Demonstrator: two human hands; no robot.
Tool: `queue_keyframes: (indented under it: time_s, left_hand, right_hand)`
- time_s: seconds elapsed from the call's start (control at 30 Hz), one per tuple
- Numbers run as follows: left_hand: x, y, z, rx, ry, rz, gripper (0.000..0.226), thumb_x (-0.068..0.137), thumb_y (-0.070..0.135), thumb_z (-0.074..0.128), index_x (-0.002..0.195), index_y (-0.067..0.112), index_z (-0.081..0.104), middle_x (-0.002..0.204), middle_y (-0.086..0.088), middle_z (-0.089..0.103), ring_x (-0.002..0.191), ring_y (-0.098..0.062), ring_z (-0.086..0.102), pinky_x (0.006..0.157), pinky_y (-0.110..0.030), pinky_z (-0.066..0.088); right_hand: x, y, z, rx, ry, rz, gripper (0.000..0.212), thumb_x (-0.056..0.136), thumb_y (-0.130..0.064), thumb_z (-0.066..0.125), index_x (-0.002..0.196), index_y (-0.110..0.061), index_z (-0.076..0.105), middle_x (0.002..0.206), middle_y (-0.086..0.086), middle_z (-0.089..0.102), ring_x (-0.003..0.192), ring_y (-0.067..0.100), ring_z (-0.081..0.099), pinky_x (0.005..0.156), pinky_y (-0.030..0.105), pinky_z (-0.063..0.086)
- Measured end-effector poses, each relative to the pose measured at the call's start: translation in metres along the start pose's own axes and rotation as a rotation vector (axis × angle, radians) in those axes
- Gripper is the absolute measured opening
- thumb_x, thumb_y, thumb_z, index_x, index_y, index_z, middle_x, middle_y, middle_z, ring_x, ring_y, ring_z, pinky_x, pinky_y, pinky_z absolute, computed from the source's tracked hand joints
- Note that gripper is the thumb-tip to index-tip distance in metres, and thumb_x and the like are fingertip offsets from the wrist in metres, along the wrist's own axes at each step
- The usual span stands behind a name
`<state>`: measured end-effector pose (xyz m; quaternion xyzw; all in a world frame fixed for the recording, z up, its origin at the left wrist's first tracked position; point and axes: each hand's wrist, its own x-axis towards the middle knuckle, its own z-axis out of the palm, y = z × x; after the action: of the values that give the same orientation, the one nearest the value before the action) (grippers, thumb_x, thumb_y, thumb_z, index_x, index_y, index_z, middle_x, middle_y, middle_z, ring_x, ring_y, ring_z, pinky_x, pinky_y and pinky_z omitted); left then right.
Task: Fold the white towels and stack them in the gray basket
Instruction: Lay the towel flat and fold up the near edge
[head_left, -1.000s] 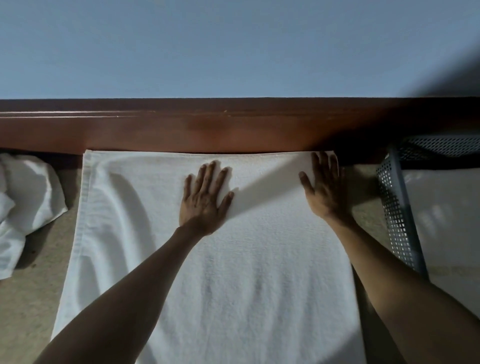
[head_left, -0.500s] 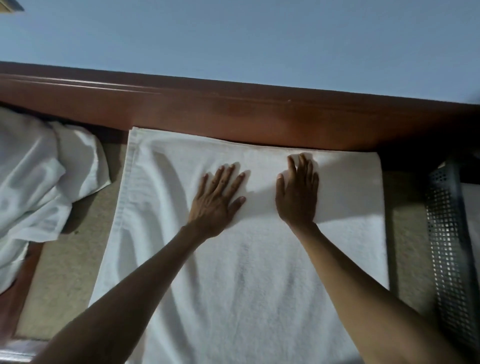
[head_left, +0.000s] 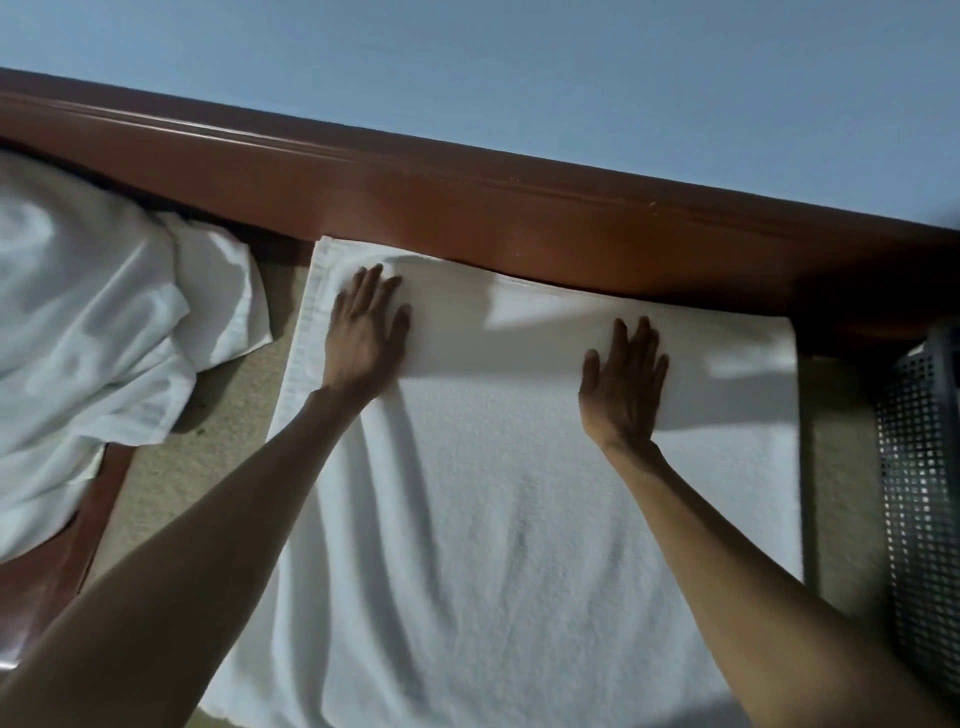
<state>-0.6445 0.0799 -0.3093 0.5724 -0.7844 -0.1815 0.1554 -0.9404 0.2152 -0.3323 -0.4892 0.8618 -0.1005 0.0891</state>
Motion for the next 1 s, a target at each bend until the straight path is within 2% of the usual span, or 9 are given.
queue_keyframes:
  time_s: [0.07, 0.17, 0.23, 0.37, 0.53, 0.63, 0.7, 0.87, 1.0]
  left_hand:
    - [-0.023, -0.01, -0.016, -0.007, 0.216, -0.045, 0.036, 0.103, 0.018, 0.046, 0.136, 0.012, 0.058, 0.148, -0.012, 0.053, 0.137, -0.033, 0.046, 0.114, -0.046, 0.036]
    - [-0.073, -0.041, -0.034, 0.08, 0.31, -0.31, 0.036, 0.094, 0.011, 0.053, 0.129, 0.011, 0.058, 0.131, -0.017, 0.058, 0.117, -0.04, 0.052, 0.098, -0.05, 0.039]
    - [-0.102, -0.058, -0.041, 0.131, 0.257, -0.457, 0.032, 0.095, 0.016, 0.056, 0.125, 0.006, 0.058, 0.121, -0.025, 0.057, 0.111, -0.044, 0.052, 0.093, -0.055, 0.041]
    - [-0.127, -0.058, -0.053, 0.023, 0.038, -0.494, 0.034, 0.103, 0.038, 0.054, 0.114, 0.007, 0.06, 0.107, -0.023, 0.065, 0.103, -0.045, 0.06, 0.086, -0.051, 0.044]
    - [-0.124, -0.056, -0.067, -0.055, -0.163, -0.562, 0.047, 0.097, 0.038, 0.064, 0.129, 0.004, 0.06, 0.116, -0.025, 0.063, 0.117, -0.042, 0.054, 0.095, -0.046, 0.043]
    - [-0.118, -0.064, -0.073, -0.233, -0.157, -0.624, 0.025, 0.093, 0.027, 0.071, 0.097, 0.008, 0.055, 0.096, -0.013, 0.059, 0.098, -0.035, 0.058, 0.075, -0.039, 0.042]
    - [-0.117, -0.068, -0.076, -0.411, -0.137, -0.663, 0.028, 0.089, 0.015, 0.075, 0.081, 0.016, 0.048, 0.081, -0.003, 0.053, 0.082, -0.028, 0.055, 0.062, -0.033, 0.039]
    - [-0.132, -0.083, -0.089, -0.604, -0.21, -0.64, 0.019, 0.084, 0.009, 0.082, 0.081, 0.007, 0.064, 0.071, -0.006, 0.064, 0.054, -0.01, 0.062, 0.051, -0.024, 0.049]
    - [-0.137, -0.1, -0.1, -0.573, -0.125, -0.626, 0.023, 0.079, 0.021, 0.089, 0.09, 0.008, 0.073, 0.084, -0.009, 0.069, 0.072, -0.02, 0.064, 0.065, -0.03, 0.05]
  right_hand:
    - [-0.017, -0.018, -0.002, 0.012, 0.014, -0.079, 0.06, 0.108, -0.037, 0.032, 0.159, -0.007, 0.026, 0.168, 0.019, 0.014, 0.156, 0.033, 0.012, 0.126, 0.052, 0.012]
    - [-0.048, -0.051, 0.004, 0.062, -0.022, -0.217, 0.06, 0.105, -0.038, 0.031, 0.155, -0.006, 0.032, 0.165, 0.02, 0.022, 0.154, 0.033, 0.018, 0.123, 0.053, 0.019]
    - [-0.064, -0.074, 0.01, 0.073, -0.082, -0.252, 0.061, 0.104, -0.039, 0.03, 0.154, -0.006, 0.035, 0.165, 0.02, 0.024, 0.154, 0.035, 0.02, 0.121, 0.055, 0.022]
    - [-0.083, -0.101, 0.018, 0.026, -0.137, -0.232, 0.061, 0.103, -0.04, 0.029, 0.154, -0.007, 0.036, 0.164, 0.022, 0.024, 0.152, 0.037, 0.023, 0.119, 0.057, 0.023]
    - [-0.094, -0.104, 0.014, -0.005, -0.172, -0.216, 0.059, 0.106, -0.036, 0.041, 0.155, -0.005, 0.034, 0.165, 0.022, 0.022, 0.153, 0.037, 0.019, 0.12, 0.06, 0.022]
    - [-0.1, -0.101, 0.008, -0.031, -0.222, -0.227, 0.06, 0.107, -0.036, 0.04, 0.158, -0.008, 0.029, 0.167, 0.021, 0.016, 0.155, 0.036, 0.013, 0.121, 0.059, 0.017]
    - [-0.104, -0.1, 0.005, -0.03, -0.258, -0.211, 0.06, 0.108, -0.038, 0.036, 0.16, -0.011, 0.023, 0.169, 0.017, 0.009, 0.157, 0.033, 0.007, 0.123, 0.056, 0.011]
    - [-0.131, -0.101, -0.001, -0.008, -0.29, -0.185, 0.06, 0.108, -0.041, 0.031, 0.161, -0.014, 0.02, 0.17, 0.014, 0.004, 0.157, 0.03, 0.002, 0.123, 0.055, 0.007]
    - [-0.162, -0.092, -0.006, -0.013, -0.317, -0.114, 0.061, 0.109, -0.044, 0.028, 0.162, -0.016, 0.015, 0.17, 0.012, -0.001, 0.157, 0.028, -0.002, 0.125, 0.054, 0.006]
